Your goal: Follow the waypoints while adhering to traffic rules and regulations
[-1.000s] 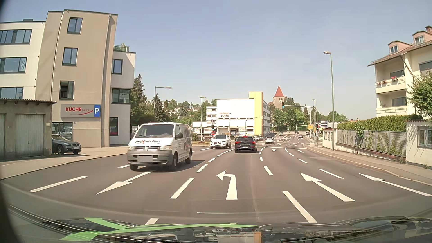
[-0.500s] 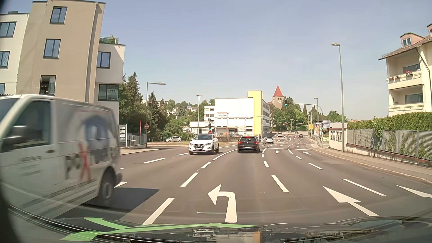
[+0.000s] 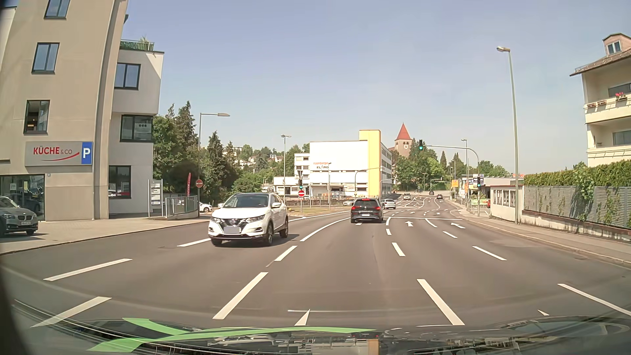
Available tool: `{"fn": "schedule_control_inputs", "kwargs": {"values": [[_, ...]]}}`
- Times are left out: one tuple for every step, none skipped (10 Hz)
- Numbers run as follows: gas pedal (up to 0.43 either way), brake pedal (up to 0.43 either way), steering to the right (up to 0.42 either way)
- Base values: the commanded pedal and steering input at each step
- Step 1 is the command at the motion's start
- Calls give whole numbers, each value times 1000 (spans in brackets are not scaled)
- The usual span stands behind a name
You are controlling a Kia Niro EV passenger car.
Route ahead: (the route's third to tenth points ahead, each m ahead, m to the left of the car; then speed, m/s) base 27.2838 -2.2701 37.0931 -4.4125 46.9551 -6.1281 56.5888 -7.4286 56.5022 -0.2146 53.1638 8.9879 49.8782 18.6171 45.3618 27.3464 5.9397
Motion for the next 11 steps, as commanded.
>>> {"fn": "schedule_control_inputs", "kwargs": {"values": [[0, 0, 12], [0, 0, 12], [0, 0, 12], [0, 0, 12], [0, 0, 12], [0, 0, 12], [0, 0, 12], [0, 0, 12], [0, 0, 12], [0, 0, 12], [0, 0, 13]]}}
